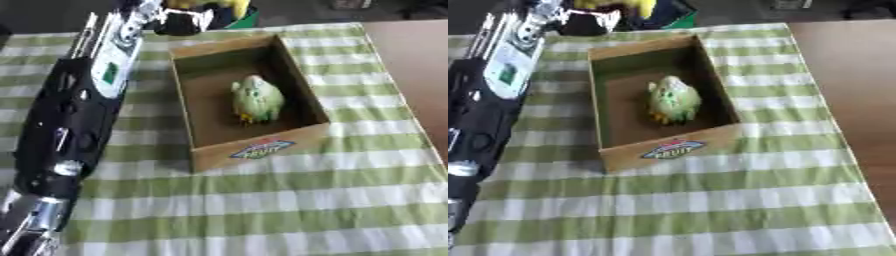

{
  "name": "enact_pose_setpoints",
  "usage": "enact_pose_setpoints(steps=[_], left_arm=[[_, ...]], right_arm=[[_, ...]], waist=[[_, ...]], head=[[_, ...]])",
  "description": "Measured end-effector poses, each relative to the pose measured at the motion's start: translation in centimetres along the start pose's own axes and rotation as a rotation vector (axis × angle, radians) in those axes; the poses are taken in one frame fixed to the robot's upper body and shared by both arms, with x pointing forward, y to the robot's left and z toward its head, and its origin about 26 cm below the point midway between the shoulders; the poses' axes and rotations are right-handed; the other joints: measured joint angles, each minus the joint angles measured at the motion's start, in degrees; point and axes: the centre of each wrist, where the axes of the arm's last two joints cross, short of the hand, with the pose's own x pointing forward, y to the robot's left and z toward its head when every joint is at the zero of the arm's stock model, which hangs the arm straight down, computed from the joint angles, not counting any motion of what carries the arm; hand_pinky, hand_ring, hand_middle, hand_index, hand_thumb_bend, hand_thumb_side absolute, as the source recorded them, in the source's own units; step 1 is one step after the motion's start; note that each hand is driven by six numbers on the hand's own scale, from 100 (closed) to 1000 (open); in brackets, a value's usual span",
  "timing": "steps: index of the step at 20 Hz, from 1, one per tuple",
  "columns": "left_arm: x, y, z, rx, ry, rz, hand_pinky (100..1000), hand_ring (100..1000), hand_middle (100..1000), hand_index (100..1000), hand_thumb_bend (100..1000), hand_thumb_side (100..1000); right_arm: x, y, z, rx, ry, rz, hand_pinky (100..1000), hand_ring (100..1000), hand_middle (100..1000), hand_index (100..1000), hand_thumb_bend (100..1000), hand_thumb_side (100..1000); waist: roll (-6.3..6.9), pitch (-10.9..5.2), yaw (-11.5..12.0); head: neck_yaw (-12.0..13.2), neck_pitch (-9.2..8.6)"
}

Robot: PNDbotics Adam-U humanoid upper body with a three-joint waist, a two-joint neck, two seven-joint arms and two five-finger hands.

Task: Pick up objects on the table and place them in the box.

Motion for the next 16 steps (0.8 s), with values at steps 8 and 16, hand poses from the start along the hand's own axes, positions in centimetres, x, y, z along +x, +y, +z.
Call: enact_pose_setpoints(steps=[8, 16], left_arm=[[0.7, -3.7, 0.3, -0.119, -0.027, -0.082, 431, 630, 536, 608, 100, 258], [0.5, -5.5, 0.5, -0.227, -0.076, -0.18, 473, 683, 575, 653, 100, 251]], right_arm=[[0.0, 0.2, -0.1, 0.009, -0.004, -0.01, 766, 659, 524, 807, 100, 859], [0.0, 0.3, 0.0, 0.011, 0.0, -0.015, 767, 658, 522, 807, 100, 850]], waist=[[0.15, 0.13, -0.26], [0.53, 0.61, -0.3]], head=[[0.35, 0.0], [0.47, 0.0]])
